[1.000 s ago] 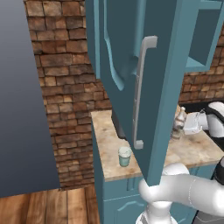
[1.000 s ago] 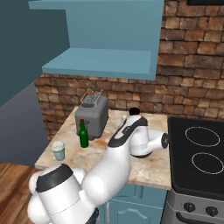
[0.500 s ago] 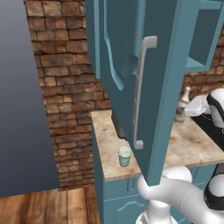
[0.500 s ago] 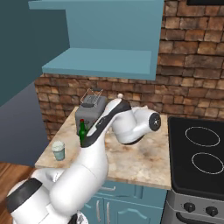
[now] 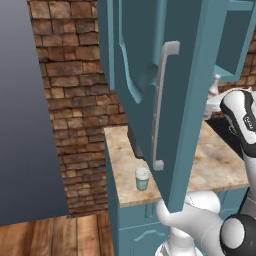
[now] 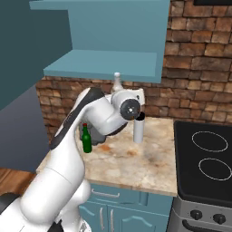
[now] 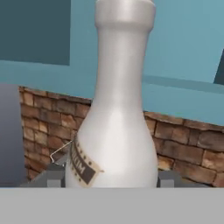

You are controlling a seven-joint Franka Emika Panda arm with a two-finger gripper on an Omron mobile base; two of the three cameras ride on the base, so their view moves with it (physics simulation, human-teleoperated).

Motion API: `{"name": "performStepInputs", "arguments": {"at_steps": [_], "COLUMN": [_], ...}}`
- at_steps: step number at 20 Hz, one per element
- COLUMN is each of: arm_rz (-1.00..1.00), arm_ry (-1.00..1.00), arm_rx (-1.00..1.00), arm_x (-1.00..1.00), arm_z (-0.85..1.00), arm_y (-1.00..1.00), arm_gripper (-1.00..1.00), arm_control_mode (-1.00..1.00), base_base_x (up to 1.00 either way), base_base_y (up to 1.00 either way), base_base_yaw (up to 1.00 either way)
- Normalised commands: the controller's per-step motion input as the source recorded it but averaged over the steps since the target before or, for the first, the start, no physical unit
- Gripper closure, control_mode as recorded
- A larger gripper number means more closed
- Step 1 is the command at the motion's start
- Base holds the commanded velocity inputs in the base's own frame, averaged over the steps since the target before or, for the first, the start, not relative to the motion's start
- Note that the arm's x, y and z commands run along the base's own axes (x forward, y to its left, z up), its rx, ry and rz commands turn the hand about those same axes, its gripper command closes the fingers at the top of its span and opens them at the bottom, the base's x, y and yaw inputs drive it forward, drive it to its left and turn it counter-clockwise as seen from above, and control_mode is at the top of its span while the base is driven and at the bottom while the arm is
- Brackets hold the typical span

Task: Sort all alcoholic drinks to one cabinet, and non-alcoholic drinks to the other.

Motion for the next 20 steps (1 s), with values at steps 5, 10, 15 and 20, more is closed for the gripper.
{"name": "performStepInputs", "arguments": {"at_steps": [5, 10, 15, 20], "arm_rz": [-0.09, -0.11, -0.11, -0.1], "arm_ry": [-0.02, -0.04, -0.01, -0.08], "arm_rx": [-0.01, -0.03, -0.07, -0.04], "arm_x": [0.0, 0.0, 0.28, 0.25], "arm_z": [1.0, 0.95, 0.47, 0.15], "arm_y": [-0.02, -0.19, -0.05, 0.0], "arm_gripper": [1.0, 1.0, 1.0, 1.0], "arm_control_mode": [-1.0, -1.0, -1.0, -1.0], "base_base_x": [0.0, 0.0, 0.0, 0.0], "base_base_y": [0.0, 0.0, 0.0, 0.0], "base_base_yaw": [0.0, 0.0, 0.0, 0.0]}}
